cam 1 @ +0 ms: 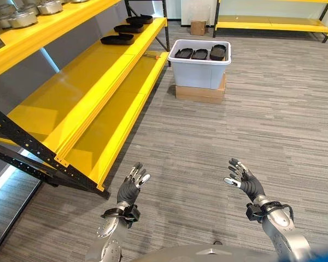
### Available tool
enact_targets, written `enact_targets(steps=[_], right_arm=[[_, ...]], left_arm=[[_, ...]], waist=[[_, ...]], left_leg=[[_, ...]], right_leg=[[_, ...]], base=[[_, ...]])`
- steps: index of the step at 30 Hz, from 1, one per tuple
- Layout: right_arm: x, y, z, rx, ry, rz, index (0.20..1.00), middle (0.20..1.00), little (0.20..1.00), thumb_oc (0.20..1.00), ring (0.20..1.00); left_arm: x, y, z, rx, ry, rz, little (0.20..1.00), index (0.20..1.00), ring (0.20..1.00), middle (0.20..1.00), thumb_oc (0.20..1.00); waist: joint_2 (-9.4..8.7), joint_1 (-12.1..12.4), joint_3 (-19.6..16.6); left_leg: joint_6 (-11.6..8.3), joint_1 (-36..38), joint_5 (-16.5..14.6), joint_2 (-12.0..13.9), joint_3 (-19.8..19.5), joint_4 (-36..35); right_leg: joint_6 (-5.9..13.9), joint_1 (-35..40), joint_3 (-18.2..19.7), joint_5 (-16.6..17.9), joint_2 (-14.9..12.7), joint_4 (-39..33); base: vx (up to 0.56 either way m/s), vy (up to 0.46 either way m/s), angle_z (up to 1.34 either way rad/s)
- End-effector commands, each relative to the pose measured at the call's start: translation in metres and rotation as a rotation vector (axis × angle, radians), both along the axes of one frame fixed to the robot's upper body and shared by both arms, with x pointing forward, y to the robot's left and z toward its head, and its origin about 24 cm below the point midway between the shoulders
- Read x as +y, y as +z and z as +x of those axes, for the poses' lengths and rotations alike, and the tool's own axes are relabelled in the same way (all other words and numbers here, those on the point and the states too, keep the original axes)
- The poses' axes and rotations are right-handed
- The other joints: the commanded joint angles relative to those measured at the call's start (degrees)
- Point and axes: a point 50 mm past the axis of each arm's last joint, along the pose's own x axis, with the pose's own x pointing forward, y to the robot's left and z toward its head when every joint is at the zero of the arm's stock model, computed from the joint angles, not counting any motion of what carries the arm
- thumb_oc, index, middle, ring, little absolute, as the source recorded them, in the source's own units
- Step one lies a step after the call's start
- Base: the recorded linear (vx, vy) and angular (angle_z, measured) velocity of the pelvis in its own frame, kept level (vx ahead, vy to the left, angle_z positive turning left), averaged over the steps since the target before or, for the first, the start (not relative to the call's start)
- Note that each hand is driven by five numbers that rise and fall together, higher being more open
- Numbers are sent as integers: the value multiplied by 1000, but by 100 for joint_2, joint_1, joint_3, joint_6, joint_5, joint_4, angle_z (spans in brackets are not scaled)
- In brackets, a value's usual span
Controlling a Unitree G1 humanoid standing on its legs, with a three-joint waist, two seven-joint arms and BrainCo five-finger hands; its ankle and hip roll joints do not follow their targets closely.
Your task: Move parts from the plastic box to the shelf.
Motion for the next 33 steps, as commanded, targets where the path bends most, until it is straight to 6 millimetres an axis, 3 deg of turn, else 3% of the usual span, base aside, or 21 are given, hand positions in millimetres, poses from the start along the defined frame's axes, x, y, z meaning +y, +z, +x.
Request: enact_targets(steps=[1, 5, 8, 9, 11, 14, 15, 16, 17, 18, 21, 22, 24, 25, 26, 27, 29, 30, 31, 32, 33], right_arm=[[-9, 19, 18, -111, -9, -4, 1000, 1000, 1000, 1000, 1000], [-12, 22, 18, -125, -3, -9, 1000, 1000, 1000, 1000, 1000], [-14, 22, 16, -126, -11, -6, 1000, 1000, 1000, 1000, 1000], [-17, 24, 15, -135, -14, -17, 1000, 1000, 1000, 1000, 1000], [-19, 25, 15, -139, -18, -34, 1000, 1000, 1000, 1000, 1000], [-22, 30, 21, -164, -30, -66, 1000, 1000, 1000, 1000, 1000], [-23, 30, 23, -169, -36, -78, 1000, 1000, 1000, 1000, 1000], [-23, 30, 23, -170, -36, -78, 1000, 1000, 1000, 1000, 1000], [-26, 29, 23, -172, -53, -86, 1000, 1000, 1000, 1000, 1000], [-28, 29, 25, -174, -72, -98, 1000, 1000, 1000, 1000, 1000], [-22, 27, 28, -173, -71, -86, 1000, 1000, 1000, 1000, 1000], [-18, 24, 29, -160, -83, -61, 1000, 1000, 1000, 1000, 1000], [-8, 27, 35, -175, -60, -23, 1000, 1000, 1000, 1000, 1000], [-1, 25, 38, -171, -52, -9, 1000, 1000, 1000, 1000, 1000], [9, 26, 42, -177, -38, 23, 1000, 1000, 1000, 1000, 1000], [13, 28, 43, -186, -26, 33, 1000, 1000, 1000, 1000, 1000], [15, 25, 40, -171, -20, 37, 1000, 1000, 1000, 1000, 1000], [17, 25, 39, -169, -13, 42, 1000, 1000, 1000, 1000, 1000], [17, 25, 39, -169, -13, 42, 1000, 1000, 1000, 1000, 1000], [18, 25, 39, -167, -6, 46, 1000, 1000, 1000, 1000, 1000], [18, 26, 39, -168, -5, 46, 1000, 1000, 1000, 1000, 1000]], left_arm=[[7, 23, 25, -137, -27, 21, 1000, 1000, 1000, 1000, 1000], [5, 21, 24, -127, -38, 7, 1000, 1000, 1000, 1000, 1000], [4, 21, 23, -126, -42, -3, 1000, 1000, 1000, 1000, 1000], [2, 21, 23, -125, -55, -5, 1000, 1000, 1000, 1000, 1000], [-1, 21, 24, -125, -66, -13, 1000, 1000, 1000, 1000, 1000], [-3, 23, 28, -139, -72, -6, 1000, 1000, 1000, 1000, 1000], [-3, 24, 28, -143, -71, -10, 1000, 1000, 1000, 1000, 1000], [-3, 24, 29, -143, -71, -10, 1000, 1000, 1000, 1000, 1000], [-5, 23, 30, -143, -74, -11, 1000, 1000, 1000, 1000, 1000], [-7, 23, 33, -150, -74, 4, 1000, 1000, 1000, 1000, 1000], [-3, 27, 35, -167, -46, 10, 1000, 1000, 1000, 1000, 1000], [1, 30, 39, -183, -21, 14, 1000, 1000, 1000, 1000, 1000], [7, 37, 41, -208, -4, 40, 1000, 1000, 1000, 1000, 1000], [11, 38, 44, -205, 13, 65, 1000, 1000, 1000, 1000, 1000], [13, 41, 48, -214, 17, 98, 1000, 1000, 1000, 1000, 1000], [14, 43, 49, -222, 16, 104, 1000, 1000, 1000, 1000, 1000], [12, 44, 50, -222, -8, 126, 1000, 1000, 1000, 1000, 1000], [10, 43, 50, -219, -17, 125, 1000, 1000, 1000, 1000, 1000], [10, 43, 50, -219, -17, 125, 1000, 1000, 1000, 1000, 1000], [9, 43, 51, -218, -23, 122, 1000, 1000, 1000, 1000, 1000], [9, 44, 52, -226, -24, 120, 1000, 1000, 1000, 1000, 1000]], waist=[[-217, 20, -88], [-278, 58, -36], [-338, 116, 119], [-440, 214, 316], [-500, 254, 424], [-494, 385, 456], [-457, 421, 460], [-475, 426, 467], [-417, 413, 477], [-431, 500, 477], [-363, 580, 332], [-436, 622, 224], [-593, 701, 88], [-665, 748, 31], [-590, 680, 96], [-518, 614, 200], [-270, 505, 293], [-234, 374, 392], [-227, 373, 388], [-201, 262, 458], [-198, 211, 475]], left_leg=[[-132, -234, 84, 382, -95, 430], [-236, -406, 219, 592, -222, 790], [-307, -825, 665, 711, -507, 1648], [-231, -1283, 1060, 615, -779, 2433], [-153, -1693, 1143, 410, -887, 2828], [-43, -2216, 771, -218, -852, 2184], [-66, -2299, 926, -173, -858, 1623], [-66, -2247, 960, -183, -844, 1547], [-115, -2451, 1237, 9, -616, 1019], [-162, -2590, 1480, -10, -601, 407], [-139, -2475, 1552, 51, -731, 318], [-39, -2650, 1306, -78, -563, 846], [164, -2811, 841, -337, -466, 1420], [314, -2735, 565, -465, -355, 1549], [556, -2304, 331, -665, -340, 1426], [656, -2050, 260, -721, -318, 1353], [746, -1638, 140, -692, -359, 1165], [765, -1370, 78, -731, -423, 1081], [762, -1376, 87, -723, -426, 1073], [767, -1141, 15, -761, -483, 1005], [766, -976, -25, -798, -494, 939]], right_leg=[[88, -357, 267, -159, -113, 979], [-116, -340, 296, -233, 144, 987], [-334, -245, 316, -236, 378, 922], [-437, -134, 292, -211, 433, 866], [-477, -53, 206, -248, 414, 812], [-412, -14, 248, -258, 414, 687], [-361, 37, 281, -260, 474, 588], [-360, 56, 286, -261, 457, 577], [-335, 137, 277, -293, 510, 509], [-300, 235, 347, -337, 495, 444], [-219, 447, 530, -619, 475, 411], [-103, 682, 487, -819, 168, 474], [62, 647, 530, -780, -185, 752], [212, 410, 563, -457, -334, 1380], [332, -315, 644, 753, -334, 2923], [336, -531, 567, 1040, -348, 3413], [251, -1053, 366, 924, -163, 3889], [204, -1398, 337, 572, 31, 4054], [200, -1405, 333, 583, 38, 4048], [130, -1707, 254, 227, 282, 3936], [112, -1775, 77, 150, 288, 3634]], base=[[-32, -139, 1], [-5, -171, 1], [-33, -242, 3], [-55, -298, 15], [-1, -156, 18], [127, 19, 10], [134, 36, 12], [148, 75, -23], [187, 88, -40], [180, 92, -29], [328, 196, -43], [495, 331, -58], [503, 368, -20], [560, 498, -40], [454, 456, -45], [394, 420, -38], [338, 258, 20], [245, 136, 44], [274, 106, 23], [265, 77, 39], [501, 81, 49]])
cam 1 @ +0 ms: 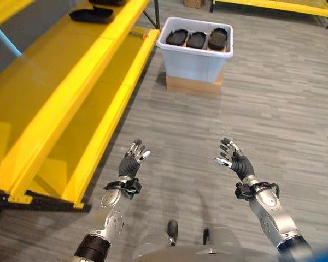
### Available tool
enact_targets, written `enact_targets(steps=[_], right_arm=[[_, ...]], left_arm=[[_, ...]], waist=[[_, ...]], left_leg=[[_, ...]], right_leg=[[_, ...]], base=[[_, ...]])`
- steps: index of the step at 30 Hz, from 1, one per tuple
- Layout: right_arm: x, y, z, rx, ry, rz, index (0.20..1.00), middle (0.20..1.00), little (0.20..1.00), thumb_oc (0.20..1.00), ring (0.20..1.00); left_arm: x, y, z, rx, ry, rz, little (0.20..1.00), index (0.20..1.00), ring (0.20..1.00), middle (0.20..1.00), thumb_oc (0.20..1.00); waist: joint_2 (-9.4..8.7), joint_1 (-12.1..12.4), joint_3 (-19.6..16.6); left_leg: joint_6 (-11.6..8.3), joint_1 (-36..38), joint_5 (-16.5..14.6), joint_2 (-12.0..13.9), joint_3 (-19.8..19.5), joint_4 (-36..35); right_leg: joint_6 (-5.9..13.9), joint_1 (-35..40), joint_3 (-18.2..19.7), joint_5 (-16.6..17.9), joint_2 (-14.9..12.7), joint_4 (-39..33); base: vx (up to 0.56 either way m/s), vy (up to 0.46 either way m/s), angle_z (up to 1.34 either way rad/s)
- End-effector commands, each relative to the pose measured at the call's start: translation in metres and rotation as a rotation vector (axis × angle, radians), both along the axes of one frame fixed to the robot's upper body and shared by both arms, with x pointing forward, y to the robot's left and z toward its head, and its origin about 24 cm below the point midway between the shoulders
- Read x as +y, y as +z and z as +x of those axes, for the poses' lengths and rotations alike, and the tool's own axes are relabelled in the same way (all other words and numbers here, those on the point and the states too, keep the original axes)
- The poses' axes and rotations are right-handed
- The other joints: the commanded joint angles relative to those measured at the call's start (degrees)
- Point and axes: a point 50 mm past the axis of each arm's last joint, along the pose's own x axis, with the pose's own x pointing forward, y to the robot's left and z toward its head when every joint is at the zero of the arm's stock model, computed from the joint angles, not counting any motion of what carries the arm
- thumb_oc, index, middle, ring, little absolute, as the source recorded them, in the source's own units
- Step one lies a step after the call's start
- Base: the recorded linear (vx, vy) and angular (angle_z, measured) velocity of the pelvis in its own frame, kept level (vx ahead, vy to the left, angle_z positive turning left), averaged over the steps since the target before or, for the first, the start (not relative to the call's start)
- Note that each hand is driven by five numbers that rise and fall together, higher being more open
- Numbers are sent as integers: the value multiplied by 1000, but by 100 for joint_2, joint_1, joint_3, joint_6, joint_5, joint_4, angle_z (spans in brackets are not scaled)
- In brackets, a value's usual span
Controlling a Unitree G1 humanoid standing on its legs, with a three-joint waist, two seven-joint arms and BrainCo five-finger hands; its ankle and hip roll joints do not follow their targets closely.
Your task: Move parts from the plastic box to the shelf.
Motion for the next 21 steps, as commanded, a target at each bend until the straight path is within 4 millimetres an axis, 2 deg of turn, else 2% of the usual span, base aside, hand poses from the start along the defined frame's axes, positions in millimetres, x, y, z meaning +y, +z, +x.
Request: enact_targets(steps=[1, 2, 3, 4, 6, 8, 10, 12, 15, 16, 18, 19, 20, 21], right_arm=[[-2, 4, 4, -34, -22, 23, 1000, 1000, 1000, 1000, 1000], [-2, 4, 5, -37, -18, 23, 1000, 1000, 1000, 1000, 1000], [-2, 4, 4, -36, -18, 23, 1000, 1000, 1000, 1000, 1000], [-2, 5, 5, -39, -5, 11, 1000, 1000, 1000, 1000, 1000], [-2, 7, 6, -44, -3, -4, 1000, 1000, 1000, 1000, 1000], [-3, 10, 6, -56, 6, -22, 1000, 1000, 1000, 1000, 1000], [-5, 10, 3, -54, 4, -23, 1000, 1000, 1000, 1000, 1000], [-8, 11, 2, -59, 4, -33, 1000, 1000, 1000, 1000, 1000], [-14, 16, 3, -86, 2, -60, 1000, 1000, 1000, 1000, 1000], [-17, 14, 1, -72, -3, -59, 1000, 1000, 1000, 1000, 1000], [-19, 13, -1, -63, 3, -66, 1000, 1000, 1000, 1000, 1000], [-22, 12, -4, -57, 1, -62, 1000, 1000, 1000, 1000, 1000], [-24, 13, -4, -58, 1, -68, 1000, 1000, 1000, 1000, 1000], [-25, 14, -4, -66, -2, -69, 1000, 1000, 1000, 1000, 1000]], left_arm=[[7, 16, -3, -84, -19, 43, 1000, 1000, 1000, 1000, 1000], [7, 15, -3, -84, -16, 37, 1000, 1000, 1000, 1000, 1000], [7, 15, -4, -83, -16, 36, 1000, 1000, 1000, 1000, 1000], [8, 13, -6, -79, -10, 33, 1000, 1000, 1000, 1000, 1000], [8, 14, -5, -85, -7, 27, 1000, 1000, 1000, 1000, 1000], [7, 13, -7, -78, -7, 23, 1000, 1000, 1000, 1000, 1000], [1, 11, -7, -73, -21, 16, 1000, 1000, 1000, 1000, 1000], [-3, 11, -7, -82, -29, 5, 1000, 1000, 1000, 1000, 1000], [-4, 13, -5, -91, -25, -12, 1000, 1000, 1000, 1000, 1000], [-5, 15, -4, -97, -33, -17, 1000, 1000, 1000, 1000, 1000], [-4, 14, -6, -90, -34, -17, 1000, 1000, 1000, 1000, 1000], [-2, 12, -9, -79, -23, -27, 1000, 1000, 1000, 1000, 1000], [-2, 11, -10, -72, -25, -28, 1000, 1000, 1000, 1000, 1000], [-1, 11, -11, -68, -20, -30, 1000, 1000, 1000, 1000, 1000]], waist=[[-397, -85, -94], [-435, -127, -101], [-412, -132, -84], [-474, -227, -110], [-500, -276, -117], [-500, -324, -139], [-553, -392, -309], [-496, -435, -416], [-383, -510, -546], [-361, -515, -555], [-403, -477, -545], [-564, -351, -419], [-654, -285, -325], [-758, -241, -255]], left_leg=[[42, -308, -159, 149, 92, 25], [23, -145, -220, 109, 65, -71], [19, -99, -233, 136, 56, -92], [-38, 201, -325, 94, -60, -277], [-129, 490, -480, 147, -106, -366], [-172, 745, -626, 199, -175, -376], [-228, 985, -811, 275, -263, -327], [-353, 1092, -812, 475, -275, -169], [-614, 1060, -486, 781, -273, 335], [-745, 925, -96, 848, -346, 872], [-815, 659, 430, 885, -328, 1711], [-932, 125, 1090, 758, -392, 2925], [-910, -154, 1102, 649, -388, 3340], [-789, -398, 971, 663, -270, 3462]], right_leg=[[350, 1218, -397, 982, -18, -2983], [370, 1139, -440, 1113, -50, -3576], [367, 1201, -456, 1123, -25, -3628], [453, 1007, -277, 1499, -10, -4463], [583, 952, -311, 1883, -78, -5050], [625, 955, -408, 2057, -65, -5215], [519, 1143, -325, 2130, 6, -5255], [445, 1317, -410, 2087, 143, -5228], [231, 1361, -533, 1723, 363, -4894], [102, 1496, -487, 1560, 488, -4837], [-26, 1788, -405, 1427, 586, -4918], [-156, 2089, -270, 1337, 568, -5013], [-202, 2215, -218, 1324, 523, -5062], [-230, 2293, -185, 1297, 459, -5064]], base=[[482, 10, 64], [378, -15, 60], [403, -56, 69], [391, -61, 58], [455, -94, 30], [375, -90, 73], [407, -135, 52], [354, -154, 34], [364, -198, -33], [425, -230, -37], [384, -241, -2], [305, -235, -51], [322, -263, -62], [181, -144, -59]])
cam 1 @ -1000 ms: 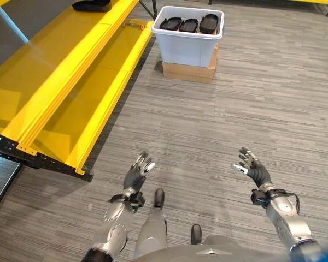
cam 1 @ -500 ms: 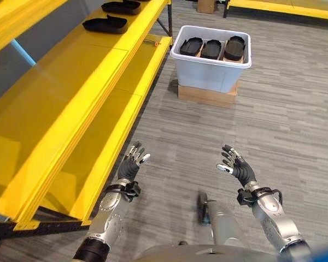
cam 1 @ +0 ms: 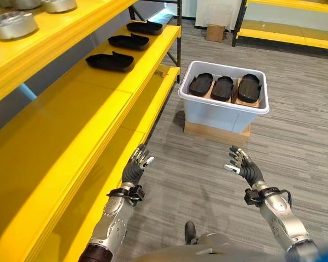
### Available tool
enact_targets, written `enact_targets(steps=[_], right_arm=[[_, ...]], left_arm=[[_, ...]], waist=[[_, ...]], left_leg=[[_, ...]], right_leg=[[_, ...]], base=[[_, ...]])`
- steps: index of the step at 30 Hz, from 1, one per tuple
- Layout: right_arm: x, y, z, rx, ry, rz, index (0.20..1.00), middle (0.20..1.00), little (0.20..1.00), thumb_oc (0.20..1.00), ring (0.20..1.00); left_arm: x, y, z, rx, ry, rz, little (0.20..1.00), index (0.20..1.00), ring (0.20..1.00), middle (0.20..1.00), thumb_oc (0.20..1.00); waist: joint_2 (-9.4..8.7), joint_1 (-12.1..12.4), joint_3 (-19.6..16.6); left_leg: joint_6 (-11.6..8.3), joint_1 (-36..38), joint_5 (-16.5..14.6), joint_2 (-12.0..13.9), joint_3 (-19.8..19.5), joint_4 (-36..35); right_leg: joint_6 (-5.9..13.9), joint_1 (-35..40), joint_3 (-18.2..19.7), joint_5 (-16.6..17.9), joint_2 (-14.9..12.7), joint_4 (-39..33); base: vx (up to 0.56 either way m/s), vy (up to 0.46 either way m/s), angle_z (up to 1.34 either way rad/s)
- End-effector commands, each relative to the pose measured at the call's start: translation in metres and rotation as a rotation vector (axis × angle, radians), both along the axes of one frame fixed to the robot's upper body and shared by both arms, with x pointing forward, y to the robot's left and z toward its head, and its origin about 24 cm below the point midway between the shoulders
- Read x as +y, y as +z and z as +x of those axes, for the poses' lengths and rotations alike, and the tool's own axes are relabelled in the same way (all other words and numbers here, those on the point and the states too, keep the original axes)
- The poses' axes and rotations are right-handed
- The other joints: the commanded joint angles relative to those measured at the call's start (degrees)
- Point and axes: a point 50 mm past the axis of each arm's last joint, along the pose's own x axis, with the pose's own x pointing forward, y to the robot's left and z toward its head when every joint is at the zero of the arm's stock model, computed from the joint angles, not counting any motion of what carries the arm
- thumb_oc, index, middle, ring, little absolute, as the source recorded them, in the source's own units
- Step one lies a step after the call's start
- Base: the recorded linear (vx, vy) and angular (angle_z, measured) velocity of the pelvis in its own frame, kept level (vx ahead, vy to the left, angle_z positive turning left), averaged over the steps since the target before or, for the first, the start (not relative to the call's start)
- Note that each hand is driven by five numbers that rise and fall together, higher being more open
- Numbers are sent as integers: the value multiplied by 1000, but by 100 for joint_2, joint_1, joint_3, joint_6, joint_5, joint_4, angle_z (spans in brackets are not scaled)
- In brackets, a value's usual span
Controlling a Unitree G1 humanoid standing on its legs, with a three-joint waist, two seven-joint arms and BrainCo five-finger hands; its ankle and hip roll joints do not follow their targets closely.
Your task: Move parts from the plastic box to the shelf.
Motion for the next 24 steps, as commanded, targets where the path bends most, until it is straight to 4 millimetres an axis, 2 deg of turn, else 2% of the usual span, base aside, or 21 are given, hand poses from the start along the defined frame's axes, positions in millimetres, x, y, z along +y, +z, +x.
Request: enact_targets(steps=[1, 2, 3, 4, 5, 7, 9, 10, 14, 16, 17, 18, 19, 21, 23, 24], right_arm=[[-2, 25, 11, -134, 22, -7, 1000, 1000, 1000, 1000, 1000], [-2, 24, 12, -131, 4, -9, 1000, 1000, 1000, 1000, 1000], [-3, 24, 12, -134, 3, -8, 1000, 1000, 1000, 1000, 1000], [-2, 21, 10, -126, 3, -8, 1000, 1000, 1000, 1000, 1000], [1, 18, 7, -114, 21, -15, 1000, 1000, 1000, 1000, 1000], [7, 12, 0, -87, 51, 3, 1000, 1000, 1000, 1000, 1000], [8, 11, -1, -79, 49, 14, 1000, 1000, 1000, 1000, 1000], [11, 10, -2, -75, 54, 31, 1000, 1000, 1000, 1000, 1000], [17, 10, 1, -79, 62, 38, 1000, 1000, 1000, 1000, 1000], [23, 13, 4, -92, 85, 48, 1000, 1000, 1000, 1000, 1000], [29, 13, 6, -91, 106, 51, 1000, 1000, 1000, 1000, 1000], [33, 13, 7, -94, 116, 55, 1000, 1000, 1000, 1000, 1000], [35, 14, 7, -96, 122, 61, 1000, 1000, 1000, 1000, 1000], [36, 15, 6, -101, 121, 65, 1000, 1000, 1000, 1000, 1000], [34, 18, 7, -115, 110, 69, 1000, 1000, 1000, 1000, 1000], [34, 18, 7, -115, 110, 68, 1000, 1000, 1000, 1000, 1000]], left_arm=[[7, 19, 9, -101, 0, 9, 1000, 1000, 1000, 1000, 1000], [6, 17, 8, -91, -1, 8, 1000, 1000, 1000, 1000, 1000], [5, 16, 7, -89, -2, 8, 1000, 1000, 1000, 1000, 1000], [6, 13, 3, -79, -7, 26, 1000, 1000, 1000, 1000, 1000], [6, 11, -1, -71, -7, 26, 1000, 1000, 1000, 1000, 1000], [8, 9, -5, -62, -14, 25, 1000, 1000, 1000, 1000, 1000], [8, 9, -6, -62, -13, 22, 1000, 1000, 1000, 1000, 1000], [8, 8, -7, -56, -18, 21, 1000, 1000, 1000, 1000, 1000], [9, 8, -8, -49, -9, 30, 1000, 1000, 1000, 1000, 1000], [11, 11, -5, -58, -3, 44, 1000, 1000, 1000, 1000, 1000], [13, 14, -1, -72, -4, 69, 1000, 1000, 1000, 1000, 1000], [13, 15, 0, -77, -3, 79, 1000, 1000, 1000, 1000, 1000], [13, 16, 3, -80, -5, 90, 1000, 1000, 1000, 1000, 1000], [14, 18, 4, -86, -4, 92, 1000, 1000, 1000, 1000, 1000], [13, 18, 3, -90, -16, 78, 1000, 1000, 1000, 1000, 1000], [13, 18, 3, -90, -16, 78, 1000, 1000, 1000, 1000, 1000]], waist=[[-431, 138, 323], [-488, 287, 409], [-490, 318, 410], [-404, 466, 389], [-293, 548, 359], [-243, 518, 199], [-249, 504, 136], [-233, 464, -34], [-183, 484, -106], [-126, 494, -44], [-81, 450, 123], [-83, 408, 224], [-36, 361, 301], [44, 325, 359], [153, 269, 362], [161, 257, 375]], left_leg=[[412, -101, 656, 232, -81, -717], [551, -797, 245, 109, 172, -1147], [592, -949, 137, 119, 285, -1479], [657, -1096, 163, -78, 207, -2581], [662, -956, 397, -191, 46, -3499], [809, -336, 346, -231, -98, -4142], [818, -209, 352, -239, -130, -4278], [852, 14, 289, -229, -39, -4499], [950, 211, 160, -261, -44, -4623], [1055, 263, 68, -281, -58, -4641], [1123, 324, 6, -244, -35, -4605], [1155, 374, -28, -252, -15, -4590], [1159, 434, -55, -224, -39, -4564], [1189, 612, -154, -204, -68, -4572], [1122, 791, -276, -135, -92, -4606], [1121, 812, -285, -127, -105, -4608]], right_leg=[[1002, 321, 22, 660, -587, -381], [1053, 522, 155, 615, -616, -424], [1076, 601, 209, 568, -607, -421], [1157, 771, 399, 467, -466, -415], [1195, 981, 520, 367, -340, -459], [1209, 1031, 567, 263, -298, -412], [1214, 1029, 570, 247, -319, -425], [1266, 1054, 573, 237, -399, -558], [1328, 1062, 616, 192, -464, -532], [1428, 692, 605, 49, -419, 329], [1744, 117, 507, 311, -409, 1408], [1976, -140, 486, 632, -438, 1901], [2080, -324, 446, 779, -428, 2256], [1987, -599, 168, 854, -732, 2398], [1792, -732, -69, 690, -1293, 1603], [1790, -702, -86, 681, -1290, 1595]], base=[[262, -118, -51], [249, -25, -46], [412, 37, -57], [455, 94, -84], [451, 96, -110], [334, 74, -109], [186, 59, -80], [125, 62, -63], [114, 91, -18], [4, 102, -12], [-59, 73, 17], [-46, 71, 24], [32, 51, 25], [120, 45, 11], [208, -47, -11], [197, -95, -7]])
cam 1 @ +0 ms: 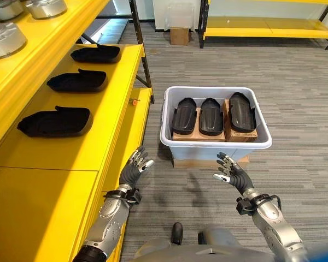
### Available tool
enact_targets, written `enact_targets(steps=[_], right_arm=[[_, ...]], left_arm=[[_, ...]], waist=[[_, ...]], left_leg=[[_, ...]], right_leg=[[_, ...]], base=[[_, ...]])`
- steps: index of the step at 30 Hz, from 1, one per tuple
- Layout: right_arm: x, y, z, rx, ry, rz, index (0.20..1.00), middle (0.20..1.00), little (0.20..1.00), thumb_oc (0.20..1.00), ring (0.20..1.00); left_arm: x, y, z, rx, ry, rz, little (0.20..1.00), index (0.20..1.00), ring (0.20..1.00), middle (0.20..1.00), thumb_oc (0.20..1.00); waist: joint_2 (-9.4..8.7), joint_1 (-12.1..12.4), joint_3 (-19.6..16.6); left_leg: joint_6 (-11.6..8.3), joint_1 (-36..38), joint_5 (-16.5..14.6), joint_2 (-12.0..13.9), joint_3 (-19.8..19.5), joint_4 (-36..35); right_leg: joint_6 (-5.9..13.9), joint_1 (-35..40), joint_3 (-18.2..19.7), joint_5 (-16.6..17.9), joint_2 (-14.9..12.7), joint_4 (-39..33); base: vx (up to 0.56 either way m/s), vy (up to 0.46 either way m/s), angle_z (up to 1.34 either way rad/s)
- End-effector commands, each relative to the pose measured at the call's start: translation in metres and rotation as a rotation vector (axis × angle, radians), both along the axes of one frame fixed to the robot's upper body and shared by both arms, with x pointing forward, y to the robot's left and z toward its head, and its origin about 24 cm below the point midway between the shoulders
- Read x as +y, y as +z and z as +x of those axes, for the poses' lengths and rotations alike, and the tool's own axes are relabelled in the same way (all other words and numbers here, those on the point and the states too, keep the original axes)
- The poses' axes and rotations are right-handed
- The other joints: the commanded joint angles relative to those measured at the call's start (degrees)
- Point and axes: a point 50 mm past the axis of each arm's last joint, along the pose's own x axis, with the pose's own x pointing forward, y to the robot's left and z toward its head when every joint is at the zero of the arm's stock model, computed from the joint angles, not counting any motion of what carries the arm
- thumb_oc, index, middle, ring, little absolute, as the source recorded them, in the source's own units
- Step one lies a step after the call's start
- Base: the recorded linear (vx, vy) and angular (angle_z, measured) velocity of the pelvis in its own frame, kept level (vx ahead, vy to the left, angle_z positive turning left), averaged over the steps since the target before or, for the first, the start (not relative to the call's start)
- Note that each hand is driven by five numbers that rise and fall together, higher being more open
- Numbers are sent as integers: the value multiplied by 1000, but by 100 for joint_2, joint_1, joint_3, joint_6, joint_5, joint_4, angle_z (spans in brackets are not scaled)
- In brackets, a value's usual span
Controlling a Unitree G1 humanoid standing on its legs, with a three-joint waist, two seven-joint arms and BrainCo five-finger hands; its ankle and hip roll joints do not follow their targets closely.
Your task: Move parts from the plastic box to the shelf.
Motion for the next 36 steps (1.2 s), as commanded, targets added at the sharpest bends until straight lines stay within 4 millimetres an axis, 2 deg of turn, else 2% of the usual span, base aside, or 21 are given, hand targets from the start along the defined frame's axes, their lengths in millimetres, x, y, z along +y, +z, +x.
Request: enact_targets(steps=[1, 2, 3, 4, 5, 8, 14, 17, 18, 20, 22, 23, 26, 27, 28, 29, 34, 36], right_arm=[[1, 16, 11, -99, -13, 22, 1000, 1000, 1000, 1000, 1000], [1, 17, 10, -99, -12, 11, 1000, 1000, 1000, 1000, 1000], [0, 18, 11, -109, -4, -9, 1000, 1000, 1000, 1000, 1000], [0, 18, 10, -101, 0, -8, 1000, 1000, 1000, 1000, 1000], [1, 16, 9, -93, 7, -6, 1000, 1000, 1000, 1000, 1000], [-3, 20, 12, -113, 16, -16, 1000, 1000, 1000, 1000, 1000], [-13, 24, 13, -128, -22, -27, 1000, 1000, 1000, 1000, 1000], [-17, 24, 11, -125, -32, -29, 1000, 1000, 1000, 1000, 1000], [-19, 25, 11, -127, -42, -22, 1000, 1000, 1000, 1000, 1000], [-19, 28, 14, -141, -34, -21, 1000, 1000, 1000, 1000, 1000], [-19, 30, 16, -152, -46, -22, 1000, 1000, 1000, 1000, 1000], [-21, 32, 17, -165, -63, -20, 1000, 1000, 1000, 1000, 1000], [-25, 34, 16, -176, -98, -14, 1000, 1000, 1000, 1000, 1000], [-27, 33, 15, -168, -102, -14, 1000, 1000, 1000, 1000, 1000], [-28, 27, 12, -144, -98, -19, 1000, 1000, 1000, 1000, 1000], [-28, 25, 10, -132, -106, -11, 1000, 1000, 1000, 1000, 1000], [-17, 26, 15, -139, -84, 17, 1000, 1000, 1000, 1000, 1000], [-16, 31, 18, -165, -79, 12, 1000, 1000, 1000, 1000, 1000]], left_arm=[[3, 17, 7, -102, 13, -6, 1000, 1000, 1000, 1000, 1000], [3, 16, 6, -102, 15, -11, 1000, 1000, 1000, 1000, 1000], [4, 16, 6, -101, 25, -8, 1000, 1000, 1000, 1000, 1000], [5, 14, 4, -92, 26, -10, 1000, 1000, 1000, 1000, 1000], [2, 10, 2, -75, 26, -17, 1000, 1000, 1000, 1000, 1000], [2, 8, 0, -67, 38, -40, 1000, 1000, 1000, 1000, 1000], [-5, 4, 2, -49, 21, -68, 1000, 1000, 1000, 1000, 1000], [-6, 4, 1, -45, 15, -74, 1000, 1000, 1000, 1000, 1000], [-5, 4, 0, -45, 28, -83, 1000, 1000, 1000, 1000, 1000], [-5, 3, 1, -44, 34, -84, 1000, 1000, 1000, 1000, 1000], [-5, 3, 3, -41, 37, -86, 1000, 1000, 1000, 1000, 1000], [-5, 4, 2, -40, 36, -89, 1000, 1000, 1000, 1000, 1000], [-4, -1, -2, -19, 35, -74, 1000, 1000, 1000, 1000, 1000], [-3, -2, -4, -15, 40, -71, 1000, 1000, 1000, 1000, 1000], [-1, -3, -6, -13, 42, -70, 1000, 1000, 1000, 1000, 1000], [0, 0, -6, -26, 39, -75, 1000, 1000, 1000, 1000, 1000], [7, 4, -5, -41, 34, -34, 1000, 1000, 1000, 1000, 1000], [7, 10, -1, -66, 20, -23, 1000, 1000, 1000, 1000, 1000]], waist=[[37, -24, -258], [21, -98, -263], [-38, -129, -260], [-62, -130, -302], [-163, -80, -460], [-147, -57, -620], [-86, -55, -753], [-64, -71, -794], [-88, -79, -754], [-201, 12, -556], [-316, 51, -399], [-395, 42, -343], [-388, 57, -315], [-341, 74, -303], [-217, 73, -401], [-184, 84, -449], [-268, 145, -452], [-306, 128, -420]], left_leg=[[-243, 200, -321, 361, 5, 99], [-316, 366, -420, 328, -64, 25], [-394, 552, -549, 360, -88, -46], [-426, 638, -585, 376, -71, -102], [-485, 685, -698, 430, -37, -106], [-693, 646, -762, 781, -36, 83], [-1067, 543, -319, 1367, -50, 143], [-1130, 559, -248, 1480, -62, 114], [-1217, 370, -84, 1574, -97, 581], [-1257, -112, 212, 1391, -287, 1615], [-1207, -500, 355, 1276, -258, 1976], [-1196, -689, 407, 1575, 76, 1542], [-1301, -776, 545, 1992, 354, 679], [-1341, -729, 563, 2022, 348, 626], [-1314, -586, 286, 1926, 397, 491], [-1267, -504, 163, 1837, 580, 485], [-1078, -300, -66, 1523, 1086, 288], [-1037, -348, -105, 1454, 1123, 282]], right_leg=[[137, 741, -246, 1771, -217, -2179], [237, 702, -81, 2084, -474, -2920], [357, 723, 64, 2381, -611, -3401], [354, 886, 1, 2375, -599, -3538], [356, 1016, -101, 2388, -581, -3635], [250, 1288, -379, 2215, -358, -3753], [28, 1618, -690, 1889, 24, -4019], [-43, 1709, -712, 1777, 136, -4068], [-192, 1799, -687, 1608, 283, -4014], [-301, 1912, -660, 1571, 281, -3993], [-329, 2004, -717, 1554, 193, -3985], [-276, 2045, -789, 1530, 101, -3974], [-122, 2150, -732, 1465, 11, -3989], [-96, 2164, -677, 1436, -1, -3961], [-21, 2238, -562, 1434, -78, -3982], [63, 2304, -548, 1472, -250, -4023], [310, 2097, -309, 1677, -643, -4040], [375, 1997, -300, 1730, -722, -4063]], base=[[209, -134, -7], [348, -275, -7], [336, -271, -7], [331, -318, 8], [249, -247, 44], [204, -313, 37], [80, -231, 14], [67, -148, 35], [32, -180, 23], [-12, -157, 19], [-7, -35, 20], [57, 30, 13], [95, 103, 40], [164, 251, -11], [235, 345, -77], [250, 365, -91], [97, 233, -52], [28, 108, -17]])
